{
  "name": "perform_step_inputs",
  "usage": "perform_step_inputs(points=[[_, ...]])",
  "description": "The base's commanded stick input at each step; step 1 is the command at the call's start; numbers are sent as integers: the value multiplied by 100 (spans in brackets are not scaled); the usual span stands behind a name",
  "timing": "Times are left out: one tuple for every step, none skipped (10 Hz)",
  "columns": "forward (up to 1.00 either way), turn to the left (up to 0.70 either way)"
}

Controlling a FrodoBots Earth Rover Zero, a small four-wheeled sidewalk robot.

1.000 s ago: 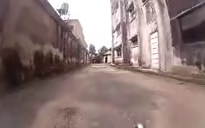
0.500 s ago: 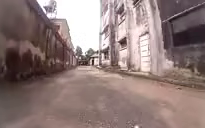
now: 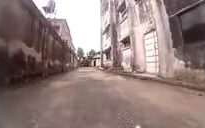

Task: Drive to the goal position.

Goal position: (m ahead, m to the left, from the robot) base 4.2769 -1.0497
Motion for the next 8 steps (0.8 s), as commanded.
perform_step_inputs(points=[[100, 3], [100, 3], [100, 3], [100, 3], [100, 3], [100, 3], [100, 3], [100, 3]])
